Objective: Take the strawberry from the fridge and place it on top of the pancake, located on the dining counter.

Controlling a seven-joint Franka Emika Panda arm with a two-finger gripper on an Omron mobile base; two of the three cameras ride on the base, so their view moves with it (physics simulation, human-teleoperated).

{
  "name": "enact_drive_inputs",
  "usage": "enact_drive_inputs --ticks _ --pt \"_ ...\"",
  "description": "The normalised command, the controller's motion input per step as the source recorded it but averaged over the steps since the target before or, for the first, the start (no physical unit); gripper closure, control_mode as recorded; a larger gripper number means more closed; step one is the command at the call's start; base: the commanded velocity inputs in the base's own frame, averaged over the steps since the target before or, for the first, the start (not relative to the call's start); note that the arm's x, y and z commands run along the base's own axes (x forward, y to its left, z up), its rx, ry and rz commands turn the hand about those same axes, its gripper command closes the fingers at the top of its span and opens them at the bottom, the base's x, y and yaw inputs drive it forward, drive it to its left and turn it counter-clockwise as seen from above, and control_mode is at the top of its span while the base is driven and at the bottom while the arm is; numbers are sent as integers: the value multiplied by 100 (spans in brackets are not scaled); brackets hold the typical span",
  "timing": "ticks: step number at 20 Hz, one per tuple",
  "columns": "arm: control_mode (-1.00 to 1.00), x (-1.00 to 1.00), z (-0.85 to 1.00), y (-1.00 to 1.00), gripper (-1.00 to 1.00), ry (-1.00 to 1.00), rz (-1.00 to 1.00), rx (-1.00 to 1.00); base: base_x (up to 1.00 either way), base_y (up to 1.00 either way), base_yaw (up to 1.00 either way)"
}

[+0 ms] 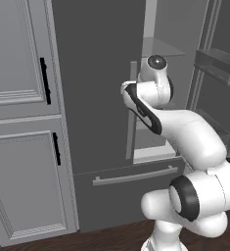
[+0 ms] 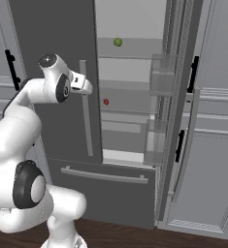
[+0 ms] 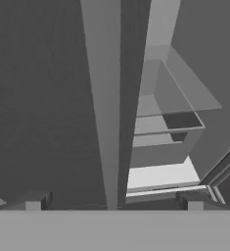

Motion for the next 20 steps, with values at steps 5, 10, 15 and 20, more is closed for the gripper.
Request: enact_drive_inputs --ticks 5,10,15,20 --pt "-100 56 0 -5 -100 0 0 8 0 0 0" --pt "-100 52 0 0 -100 -1 5 4 0 0 0" --pt "-100 41 -4 0 -100 -1 4 2 0 0 0" --pt "-100 22 -15 0 -100 -9 0 0 0 0 0"
